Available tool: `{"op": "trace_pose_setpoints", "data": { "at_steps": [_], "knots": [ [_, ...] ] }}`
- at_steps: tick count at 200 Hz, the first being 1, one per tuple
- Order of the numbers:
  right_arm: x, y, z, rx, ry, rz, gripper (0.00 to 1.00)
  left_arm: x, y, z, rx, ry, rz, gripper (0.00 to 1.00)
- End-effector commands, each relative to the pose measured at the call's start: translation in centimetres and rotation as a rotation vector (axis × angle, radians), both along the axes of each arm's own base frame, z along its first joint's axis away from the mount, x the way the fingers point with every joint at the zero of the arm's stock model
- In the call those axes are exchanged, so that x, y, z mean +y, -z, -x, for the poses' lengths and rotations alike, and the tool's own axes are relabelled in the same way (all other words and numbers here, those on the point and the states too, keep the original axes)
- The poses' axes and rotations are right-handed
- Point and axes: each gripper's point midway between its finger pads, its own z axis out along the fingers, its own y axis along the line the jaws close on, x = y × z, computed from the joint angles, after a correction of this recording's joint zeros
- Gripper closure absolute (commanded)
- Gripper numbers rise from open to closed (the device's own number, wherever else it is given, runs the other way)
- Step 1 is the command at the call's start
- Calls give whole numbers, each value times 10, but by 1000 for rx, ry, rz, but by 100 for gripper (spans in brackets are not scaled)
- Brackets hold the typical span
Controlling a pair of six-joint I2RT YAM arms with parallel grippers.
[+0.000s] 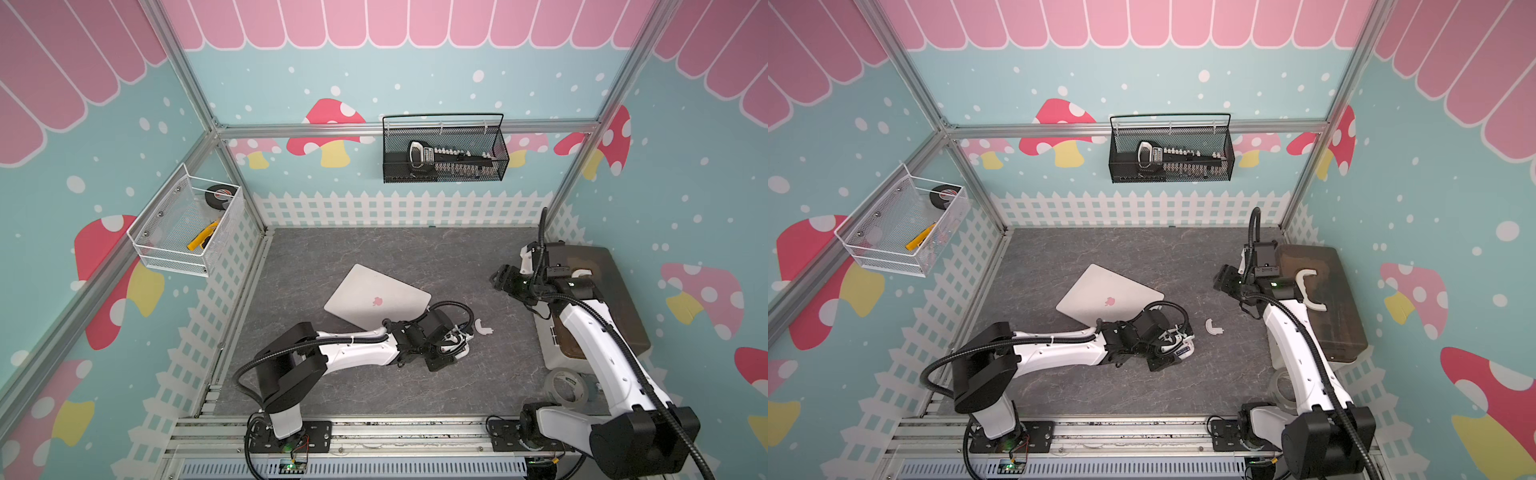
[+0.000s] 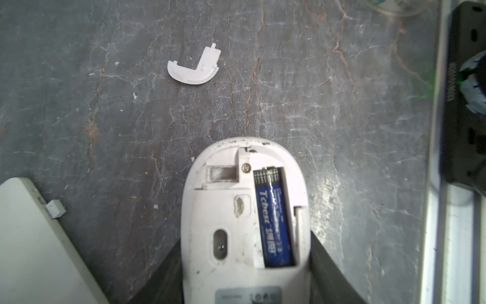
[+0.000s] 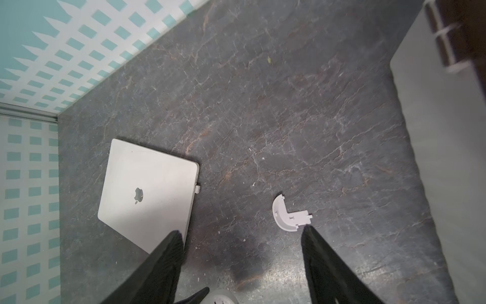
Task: Insert the wireless mouse receiver into the laptop
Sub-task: Pick up the mouse from the center of the board, then pick up the lid from the center of the board.
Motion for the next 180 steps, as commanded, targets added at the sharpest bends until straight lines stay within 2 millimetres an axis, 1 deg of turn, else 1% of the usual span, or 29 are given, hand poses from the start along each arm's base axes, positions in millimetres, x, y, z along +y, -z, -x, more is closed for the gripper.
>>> {"op": "trace_pose_setpoints", "data": {
  "at_steps": [1,12,41,57,81,92,128,153,180],
  "knots": [
    [12,23,14,127,-139,108,34,23,-4,12,32,37,-31,75],
    [19,32,15,164,-181,169,36,29,-8,18,40,49,-29,75],
    [31,54,18,260,-270,307,40,43,-14,24,55,15,-34,75],
    [33,67,21,318,-306,378,41,51,-19,28,62,10,-38,75],
    [34,80,23,364,-320,419,41,60,-29,29,36,-1,-36,75],
    [31,85,22,379,-312,439,41,63,-35,29,24,2,-36,75],
    [25,99,22,423,-303,496,41,69,-50,31,-10,32,-42,75],
    [27,110,23,451,-312,500,40,71,-51,30,-12,33,-41,76],
    [27,120,26,483,-326,515,37,67,-49,29,-7,30,-29,76]
  ]
}}
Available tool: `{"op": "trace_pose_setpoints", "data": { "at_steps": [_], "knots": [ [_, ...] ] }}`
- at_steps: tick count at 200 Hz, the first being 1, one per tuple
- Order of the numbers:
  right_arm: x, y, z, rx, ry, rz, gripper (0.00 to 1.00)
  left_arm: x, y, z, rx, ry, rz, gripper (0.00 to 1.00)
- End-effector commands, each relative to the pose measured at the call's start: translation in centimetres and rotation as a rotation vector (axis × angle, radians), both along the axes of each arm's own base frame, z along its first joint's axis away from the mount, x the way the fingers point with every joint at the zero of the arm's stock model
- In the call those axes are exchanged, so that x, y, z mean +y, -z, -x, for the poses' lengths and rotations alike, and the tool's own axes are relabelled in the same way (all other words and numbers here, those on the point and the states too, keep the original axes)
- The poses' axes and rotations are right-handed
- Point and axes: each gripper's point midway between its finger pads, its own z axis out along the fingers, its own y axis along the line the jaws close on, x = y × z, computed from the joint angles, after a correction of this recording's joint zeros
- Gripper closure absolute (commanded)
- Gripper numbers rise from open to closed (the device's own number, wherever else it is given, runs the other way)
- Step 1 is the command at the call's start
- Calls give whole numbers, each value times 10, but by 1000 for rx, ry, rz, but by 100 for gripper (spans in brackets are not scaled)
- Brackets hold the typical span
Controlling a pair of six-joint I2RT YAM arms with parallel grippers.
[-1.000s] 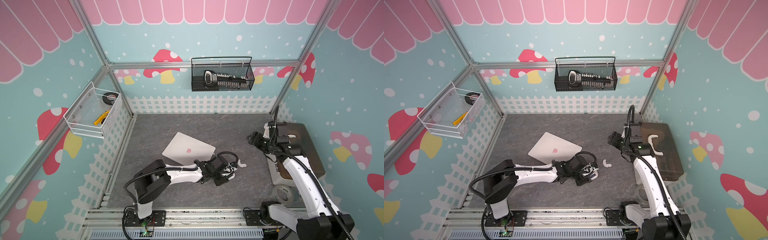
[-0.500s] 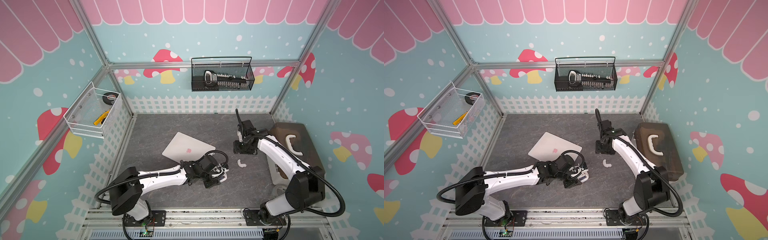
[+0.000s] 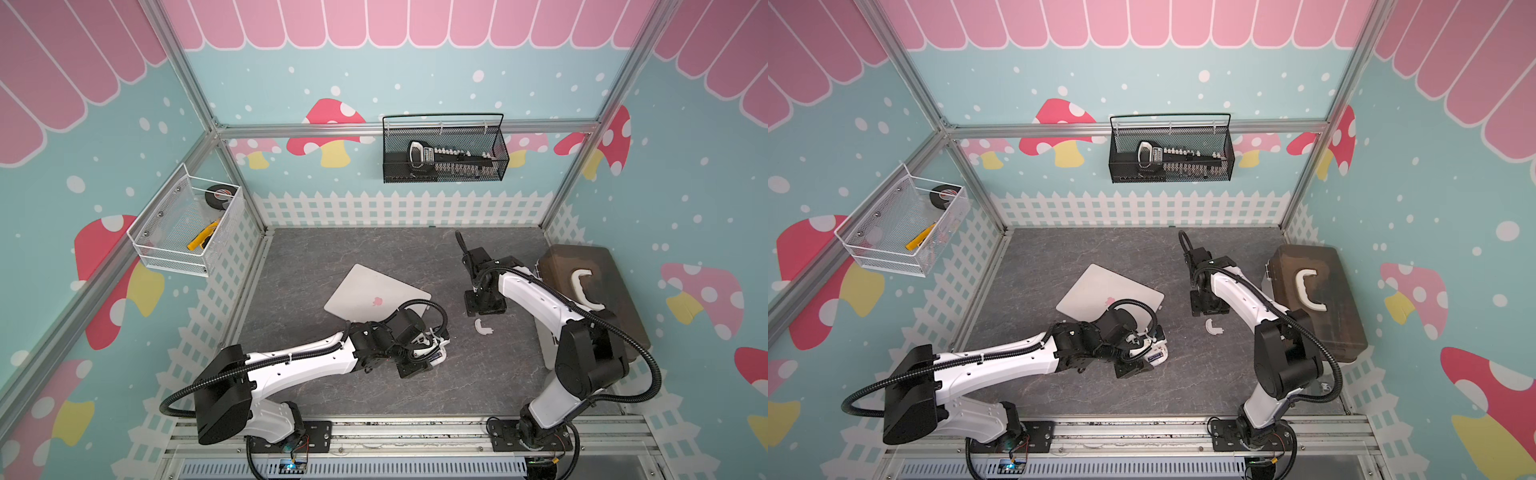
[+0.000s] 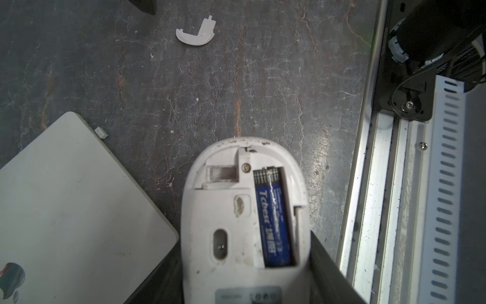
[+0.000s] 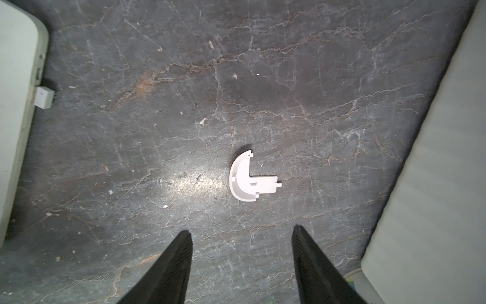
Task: Insert the wireless mouse receiver into the laptop
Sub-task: Pick up the lid from the center of the board.
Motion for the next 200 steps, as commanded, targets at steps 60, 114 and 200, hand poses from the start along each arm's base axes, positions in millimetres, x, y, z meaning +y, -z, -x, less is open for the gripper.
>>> {"op": "trace_pose_setpoints", "data": {
  "at_steps": [60,114,200],
  "knots": [
    [-2,19,8,66,-16,45,33,-2,-4,-5,-32,20,19,76],
    [-4,32,8,98,-20,69,34,-1,-1,-6,-32,13,16,76],
    [-1,52,3,129,-23,71,35,-2,5,-7,-28,9,4,76]
  ]
}}
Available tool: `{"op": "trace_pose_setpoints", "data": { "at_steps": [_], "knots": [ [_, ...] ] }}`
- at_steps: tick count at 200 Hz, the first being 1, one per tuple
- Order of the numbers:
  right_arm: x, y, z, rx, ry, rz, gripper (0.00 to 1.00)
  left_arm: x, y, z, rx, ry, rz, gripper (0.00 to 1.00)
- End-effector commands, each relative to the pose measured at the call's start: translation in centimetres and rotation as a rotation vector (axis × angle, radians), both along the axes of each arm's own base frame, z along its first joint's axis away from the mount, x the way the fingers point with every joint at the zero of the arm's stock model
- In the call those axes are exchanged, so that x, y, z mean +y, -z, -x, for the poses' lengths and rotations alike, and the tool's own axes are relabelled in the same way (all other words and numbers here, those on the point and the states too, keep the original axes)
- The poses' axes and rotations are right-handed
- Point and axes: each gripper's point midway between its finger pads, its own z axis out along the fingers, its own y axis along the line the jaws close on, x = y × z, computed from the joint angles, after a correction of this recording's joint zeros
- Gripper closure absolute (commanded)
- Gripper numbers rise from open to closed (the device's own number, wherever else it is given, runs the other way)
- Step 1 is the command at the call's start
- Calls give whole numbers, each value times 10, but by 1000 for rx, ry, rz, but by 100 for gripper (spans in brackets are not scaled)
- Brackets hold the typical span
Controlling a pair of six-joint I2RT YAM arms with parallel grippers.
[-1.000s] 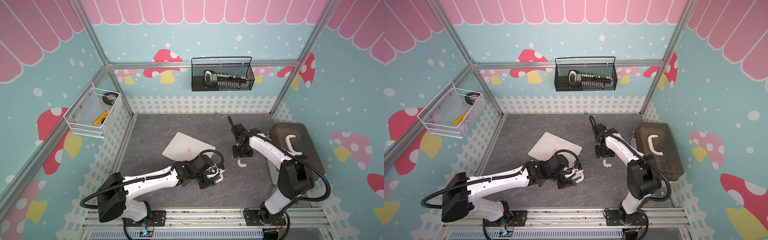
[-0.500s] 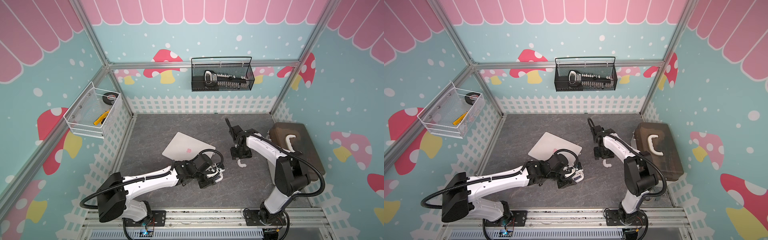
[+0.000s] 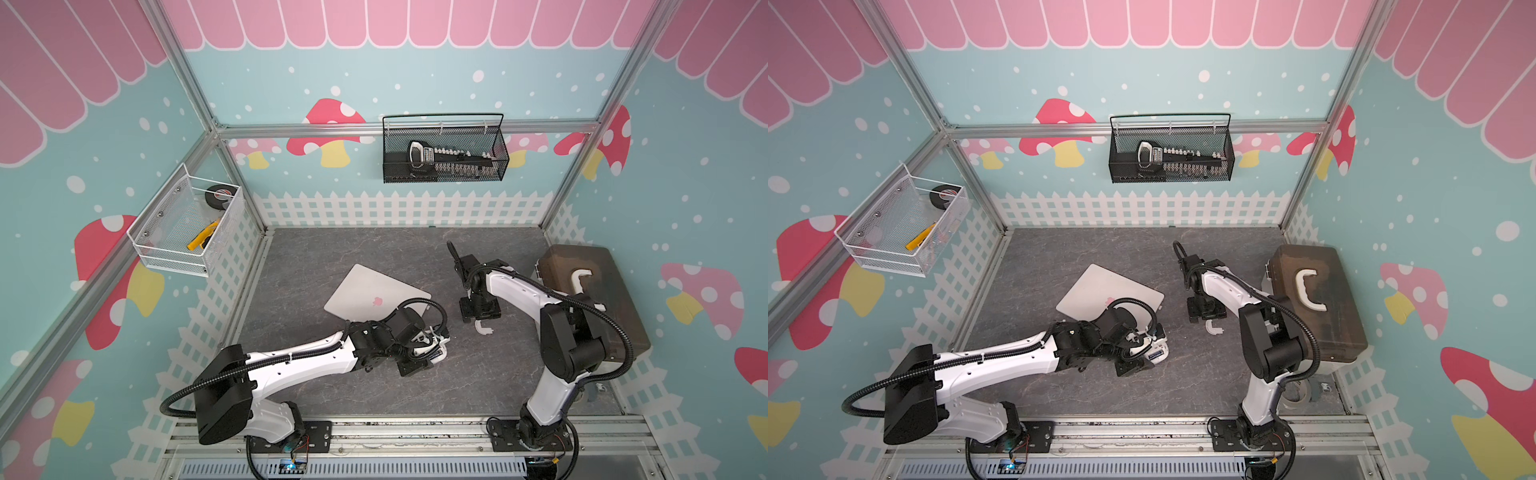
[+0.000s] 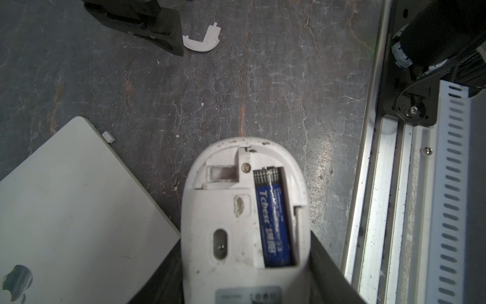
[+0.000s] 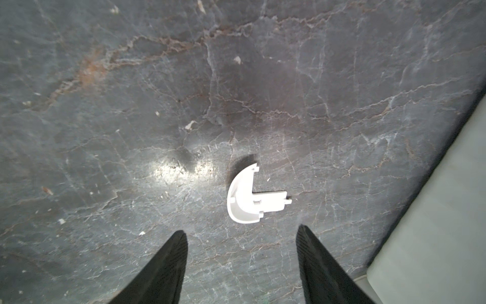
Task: Insert the wireless mouse receiver into the laptop
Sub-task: Pick up the lid from the center of the board.
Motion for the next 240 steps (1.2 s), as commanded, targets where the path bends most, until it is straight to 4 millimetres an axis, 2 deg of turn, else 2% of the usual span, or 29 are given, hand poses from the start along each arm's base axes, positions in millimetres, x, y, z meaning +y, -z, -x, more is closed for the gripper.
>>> {"op": "trace_pose_setpoints", "data": {
  "at_steps": [1,60,128,175,177,183,240],
  "knots": [
    [1,11,3,30,-13,12,35,1,7,-2,-12,13,-12,76],
    [2,22,5,42,6,12,47,0,8,-2,-11,16,-14,76],
    [12,42,11,50,15,12,51,2,8,-2,-13,12,-15,76],
    [11,46,10,38,22,17,58,3,8,-3,-16,7,-16,76],
    [10,53,12,58,22,27,59,3,8,-2,-16,8,-16,76],
    [9,57,13,65,24,30,60,3,8,-3,-16,8,-16,76],
    [7,61,14,58,34,35,69,3,9,-3,-16,2,-20,76]
  ]
}}
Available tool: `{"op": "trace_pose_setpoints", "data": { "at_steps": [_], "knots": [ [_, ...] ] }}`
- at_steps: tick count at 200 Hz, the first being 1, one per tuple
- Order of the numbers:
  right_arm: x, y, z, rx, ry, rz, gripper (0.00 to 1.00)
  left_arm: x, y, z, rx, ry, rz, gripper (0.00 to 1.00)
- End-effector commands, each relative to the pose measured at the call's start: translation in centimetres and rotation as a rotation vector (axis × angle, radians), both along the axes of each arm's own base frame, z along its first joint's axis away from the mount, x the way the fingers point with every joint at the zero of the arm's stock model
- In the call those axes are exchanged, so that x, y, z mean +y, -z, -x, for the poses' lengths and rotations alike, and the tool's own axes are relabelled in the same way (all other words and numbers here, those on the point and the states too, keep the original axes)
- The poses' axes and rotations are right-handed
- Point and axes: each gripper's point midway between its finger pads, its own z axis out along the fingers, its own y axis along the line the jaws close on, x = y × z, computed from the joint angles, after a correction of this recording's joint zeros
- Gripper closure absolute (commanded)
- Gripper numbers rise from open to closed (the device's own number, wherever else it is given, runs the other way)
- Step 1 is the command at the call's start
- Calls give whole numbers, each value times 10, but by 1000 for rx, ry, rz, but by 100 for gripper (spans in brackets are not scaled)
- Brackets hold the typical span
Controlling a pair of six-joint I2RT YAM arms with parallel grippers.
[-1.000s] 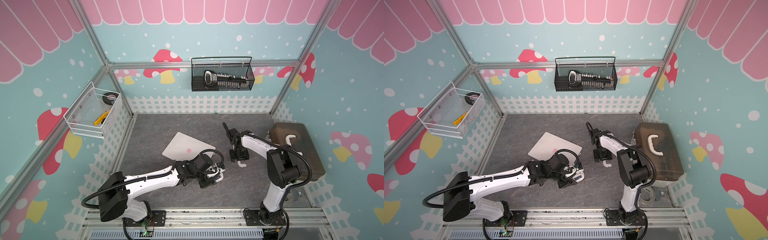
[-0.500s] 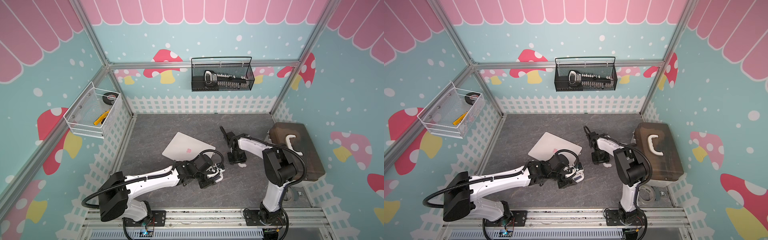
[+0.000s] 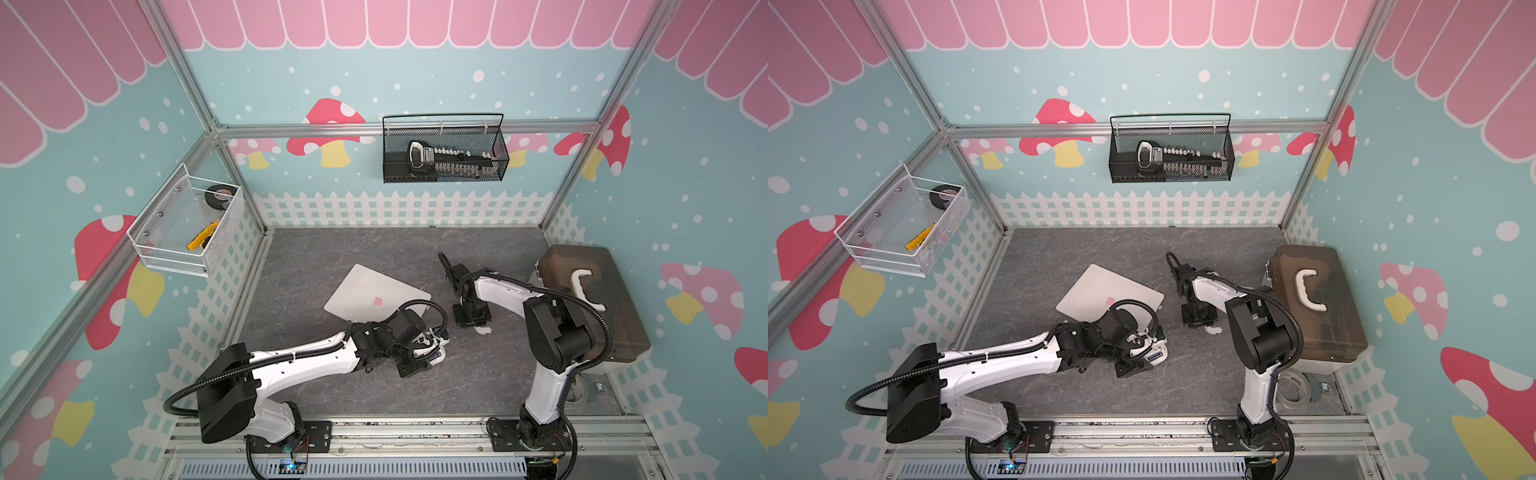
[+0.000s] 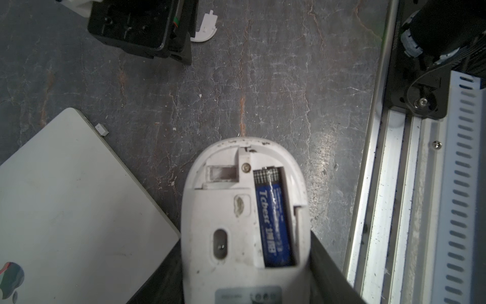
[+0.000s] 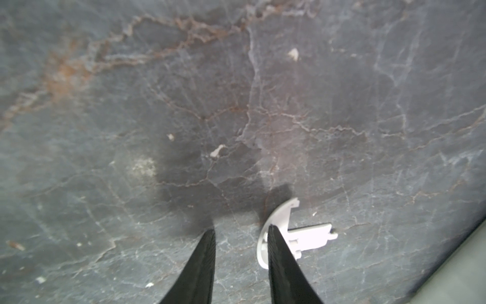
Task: Insert the wireless mouse receiver into the laptop
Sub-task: Pick up the lid from the center of the board.
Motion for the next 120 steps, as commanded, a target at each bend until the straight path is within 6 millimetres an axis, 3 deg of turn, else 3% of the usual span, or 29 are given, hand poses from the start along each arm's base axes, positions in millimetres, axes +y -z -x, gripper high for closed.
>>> {"op": "trace_pose_setpoints", "data": {
  "at_steps": [1,46,50,82,120],
  "knots": [
    [-8,24,13,51,13,40,70,0,0,-3,-24,7,4,76],
    [-7,26,17,49,17,22,78,1,-2,-4,-27,1,5,76],
    [-5,17,14,21,14,7,79,1,-2,-4,-28,1,5,76],
    [-1,-1,8,-29,-4,-26,87,1,-3,-5,-33,-5,6,76],
    [4,-12,6,-43,-20,-52,94,0,-2,-6,-30,-7,8,76]
  ]
}}
